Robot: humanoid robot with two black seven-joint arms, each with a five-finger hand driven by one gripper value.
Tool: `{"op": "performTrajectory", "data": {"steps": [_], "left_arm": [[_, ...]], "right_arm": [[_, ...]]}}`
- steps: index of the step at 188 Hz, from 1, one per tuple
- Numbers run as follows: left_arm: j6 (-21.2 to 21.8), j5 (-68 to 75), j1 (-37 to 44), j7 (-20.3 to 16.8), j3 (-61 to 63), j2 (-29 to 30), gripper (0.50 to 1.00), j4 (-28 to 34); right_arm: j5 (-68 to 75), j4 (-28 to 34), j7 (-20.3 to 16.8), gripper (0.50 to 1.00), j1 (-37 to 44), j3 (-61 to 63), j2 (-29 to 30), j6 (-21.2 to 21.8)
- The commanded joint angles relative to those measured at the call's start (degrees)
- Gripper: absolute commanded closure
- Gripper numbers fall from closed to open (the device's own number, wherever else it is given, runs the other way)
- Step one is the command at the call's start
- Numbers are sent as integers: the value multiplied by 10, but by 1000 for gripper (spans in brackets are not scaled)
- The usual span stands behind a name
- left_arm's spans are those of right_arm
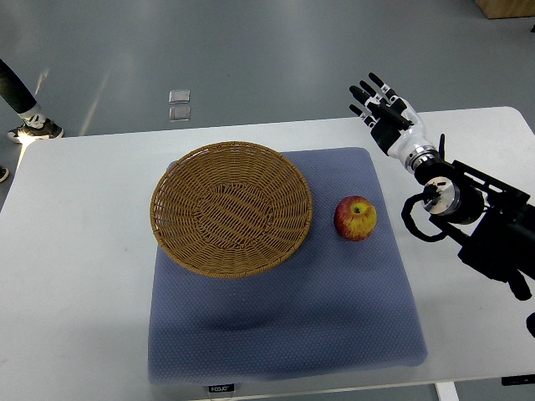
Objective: Place red apple in basket with right hand
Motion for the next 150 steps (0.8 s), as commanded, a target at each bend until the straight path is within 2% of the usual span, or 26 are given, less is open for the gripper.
{"op": "performTrajectory", "data": {"steps": [1,150], "left_arm": [[0,0,0,0,0,0,500,1],[4,0,1,3,3,0,500,1]], "right_arm": [[0,0,0,585,1,0,0,0],[-1,-17,0,585,3,0,-2,0]]}}
